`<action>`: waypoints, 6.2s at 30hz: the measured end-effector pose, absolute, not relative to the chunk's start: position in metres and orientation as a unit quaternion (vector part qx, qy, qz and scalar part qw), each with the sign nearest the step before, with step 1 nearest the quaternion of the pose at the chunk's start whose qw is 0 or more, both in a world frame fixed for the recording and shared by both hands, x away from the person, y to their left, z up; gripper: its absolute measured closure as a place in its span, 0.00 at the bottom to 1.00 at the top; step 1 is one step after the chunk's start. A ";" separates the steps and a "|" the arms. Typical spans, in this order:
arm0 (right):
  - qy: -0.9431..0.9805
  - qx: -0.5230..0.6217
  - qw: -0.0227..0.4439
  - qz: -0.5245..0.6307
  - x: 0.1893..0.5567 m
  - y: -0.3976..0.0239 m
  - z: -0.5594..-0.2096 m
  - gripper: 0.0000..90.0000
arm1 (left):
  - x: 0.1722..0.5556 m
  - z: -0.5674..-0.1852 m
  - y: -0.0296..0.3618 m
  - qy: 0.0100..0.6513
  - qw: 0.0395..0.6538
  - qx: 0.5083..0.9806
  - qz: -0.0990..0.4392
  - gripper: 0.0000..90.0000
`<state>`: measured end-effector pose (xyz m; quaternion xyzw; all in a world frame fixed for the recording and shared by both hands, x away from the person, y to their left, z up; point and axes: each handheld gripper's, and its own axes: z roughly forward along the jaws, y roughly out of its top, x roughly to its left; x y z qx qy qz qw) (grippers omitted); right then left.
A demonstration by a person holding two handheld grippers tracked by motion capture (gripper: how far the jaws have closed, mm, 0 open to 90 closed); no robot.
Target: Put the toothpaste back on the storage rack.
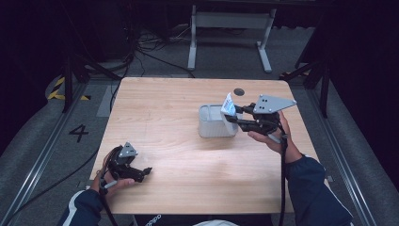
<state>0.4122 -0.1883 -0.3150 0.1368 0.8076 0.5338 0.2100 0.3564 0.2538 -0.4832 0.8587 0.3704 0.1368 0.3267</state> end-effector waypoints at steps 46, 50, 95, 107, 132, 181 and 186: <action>0.790 0.195 0.214 0.541 0.474 -0.170 -0.322 0.72 | 0.356 -0.483 0.254 0.370 0.327 0.858 0.137 0.01; 0.791 0.202 0.210 0.538 0.479 -0.170 -0.327 0.72 | 0.356 -0.483 0.254 0.370 0.324 0.860 0.135 0.01; 0.821 0.210 0.185 0.498 0.488 -0.172 -0.379 0.70 | 0.356 -0.483 0.254 0.370 0.327 0.859 0.137 0.01; 0.832 0.213 0.180 0.480 0.487 -0.176 -0.386 0.69 | 0.356 -0.483 0.254 0.370 0.327 0.859 0.137 0.01; 0.821 0.217 0.173 0.499 0.481 -0.187 -0.384 0.64 | 0.356 -0.483 0.254 0.372 0.326 0.858 0.138 0.01; 0.846 0.207 0.216 0.442 0.446 -0.219 -0.375 0.47 | 0.355 -0.483 0.255 0.372 0.326 0.857 0.141 0.02; 0.852 0.210 0.215 0.429 0.443 -0.224 -0.377 0.44 | 0.355 -0.483 0.255 0.372 0.326 0.857 0.141 0.02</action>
